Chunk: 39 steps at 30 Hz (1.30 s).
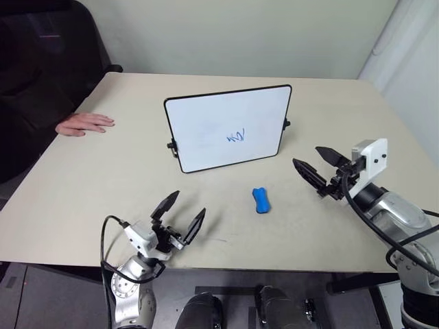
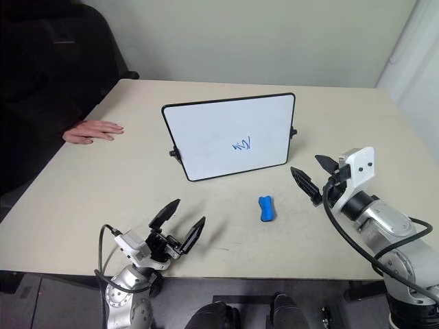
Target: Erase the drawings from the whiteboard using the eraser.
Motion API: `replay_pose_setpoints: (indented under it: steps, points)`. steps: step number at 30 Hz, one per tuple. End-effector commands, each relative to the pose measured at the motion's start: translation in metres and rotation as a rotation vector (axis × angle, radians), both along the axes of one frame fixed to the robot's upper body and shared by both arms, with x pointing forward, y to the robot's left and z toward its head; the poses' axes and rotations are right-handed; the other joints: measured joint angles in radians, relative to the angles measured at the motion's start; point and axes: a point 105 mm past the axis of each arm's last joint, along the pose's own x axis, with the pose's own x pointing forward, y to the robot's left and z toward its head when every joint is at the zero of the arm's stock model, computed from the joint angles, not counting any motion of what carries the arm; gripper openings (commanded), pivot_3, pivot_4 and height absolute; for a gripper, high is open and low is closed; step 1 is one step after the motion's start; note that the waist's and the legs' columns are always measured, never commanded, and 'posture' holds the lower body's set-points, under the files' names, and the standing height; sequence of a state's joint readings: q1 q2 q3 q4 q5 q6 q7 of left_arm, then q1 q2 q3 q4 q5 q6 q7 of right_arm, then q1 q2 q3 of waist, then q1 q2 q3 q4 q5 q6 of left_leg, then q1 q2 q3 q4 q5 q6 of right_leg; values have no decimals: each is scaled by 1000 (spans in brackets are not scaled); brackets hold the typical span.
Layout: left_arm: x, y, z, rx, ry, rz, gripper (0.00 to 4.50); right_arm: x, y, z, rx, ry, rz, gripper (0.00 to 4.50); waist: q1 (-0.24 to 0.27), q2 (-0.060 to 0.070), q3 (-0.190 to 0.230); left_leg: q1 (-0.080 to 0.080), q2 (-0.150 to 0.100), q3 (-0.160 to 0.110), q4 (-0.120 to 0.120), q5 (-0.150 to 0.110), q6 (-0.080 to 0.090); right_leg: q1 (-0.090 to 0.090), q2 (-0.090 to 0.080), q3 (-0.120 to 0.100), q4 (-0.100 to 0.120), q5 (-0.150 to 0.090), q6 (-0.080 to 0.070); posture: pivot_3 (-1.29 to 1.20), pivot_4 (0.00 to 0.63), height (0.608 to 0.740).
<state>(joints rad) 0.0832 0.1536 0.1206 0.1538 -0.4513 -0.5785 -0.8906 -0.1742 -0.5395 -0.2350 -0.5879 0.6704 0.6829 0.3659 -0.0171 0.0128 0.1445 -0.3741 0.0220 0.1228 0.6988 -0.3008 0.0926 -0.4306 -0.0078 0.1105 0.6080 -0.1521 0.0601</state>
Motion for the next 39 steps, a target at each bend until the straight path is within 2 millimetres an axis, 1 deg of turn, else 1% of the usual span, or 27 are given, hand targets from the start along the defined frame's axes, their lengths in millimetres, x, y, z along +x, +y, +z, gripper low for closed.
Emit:
replay_pose_setpoints:
  steps: [1, 2, 7, 10, 13, 16, 18, 20, 21, 22, 24, 27, 31, 33, 35, 39]
  points:
    - [4, 7, -7, -26, 42, 11, 4500, -1, 5, 12, -3, -51, -1, 3920, 0, 0, 0, 0, 0, 0, 0, 0, 0, 0, 0, 0, 0, -2, 4, 0, 150, 739]
    - [6, 9, -6, -28, 42, 12, 4500, -1, 5, 11, -4, -47, 3, 3920, 0, 0, 0, 0, 0, -1, 0, 1, 0, 0, 0, 0, 0, -4, 6, 0, 150, 739]
    - [5, 12, -7, -30, 47, 12, 4500, -1, 5, 7, -8, -16, 5, 3920, -5, 0, 0, 0, 0, -2, 0, 5, -4, 0, 1, 0, 2, -1, 5, 0, 150, 739]
    - [5, 13, -9, -22, 53, 14, 4500, -1, 4, 13, 38, 1, -24, 3920, -9, 0, 0, 0, 0, -3, -1, 5, -6, 0, 1, 0, 1, -1, 6, 0, 150, 739]
    - [5, 10, -10, -19, 56, 0, 4500, 0, 6, 15, 23, 42, -50, 3920, -10, 2, 1, 0, 0, -2, -1, 4, -7, 0, 1, 0, 1, -1, 6, 0, 150, 739]
    - [3, 5, -10, -15, 53, -12, 4500, 4, 10, 3, -38, 158, -77, 3920, -10, 2, 0, 0, 0, -2, -1, 5, -6, 0, 1, 0, 1, -1, 6, 0, 150, 739]
    - [1, 2, -11, -20, 53, -23, 4500, 5, 17, 1, -45, 206, -60, 3920, -9, 2, 0, 0, 0, -2, -1, 5, -6, 0, 1, 0, 1, -1, 6, 0, 150, 739]
    - [0, 1, -11, -19, 53, -17, 4500, 5, 24, -8, -102, 278, -42, 3920, -11, 2, 0, 0, 0, -2, -1, 5, -5, -1, 1, 0, 1, -1, 6, 0, 150, 739]
    - [0, 1, -11, -19, 54, -15, 4500, 3, 29, -13, -135, 310, -25, 4295, -11, 2, 0, 0, 0, -2, -1, 5, -4, -1, 1, 0, 1, -1, 6, 0, 150, 739]
    - [0, 1, -12, -20, 57, -18, 4500, 2, 32, -18, -155, 338, -16, 4469, -10, 2, 0, 0, 0, -2, -1, 5, -4, -1, 1, -1, 1, -1, 6, 0, 150, 739]
    - [1, 0, -13, -23, 65, -27, 4500, 2, 38, -29, -168, 409, -4, 4469, -8, 3, 0, 0, 0, -3, -1, 4, -3, -1, 2, -2, 1, -2, 7, 0, 150, 739]
    - [1, -1, -14, -23, 66, -28, 4500, 0, 45, -39, -183, 472, 14, 4469, -6, 5, 0, -1, 0, -2, -2, 4, -3, -3, 2, -2, 2, -2, 8, 0, 150, 739]
    - [1, -3, -14, -21, 66, -30, 4500, 3, 51, -57, -233, 560, 5, 4469, -7, 5, 0, -3, -1, -2, -2, 4, -2, -4, 2, -2, 2, -2, 7, 0, 150, 739]
    - [0, -4, -14, -21, 67, -31, 4500, 4, 53, -60, -239, 584, 9, 4469, -6, 5, 0, -3, -1, -2, -2, 4, -1, -4, 1, -2, 1, -2, 7, 0, 150, 739]
    - [0, -4, -14, -23, 68, -33, 4500, 6, 60, -69, -256, 615, 24, 4469, -6, 5, 0, -3, -1, -2, -2, 4, -1, -4, 1, -2, 2, -2, 7, 0, 150, 739]
    - [0, -5, -14, -25, 68, -34, 4500, 9, 66, -81, -277, 643, 27, 4469, -6, 6, 0, -3, -1, -2, -2, 4, -1, -5, 1, -2, 2, -2, 7, 0, 150, 739]
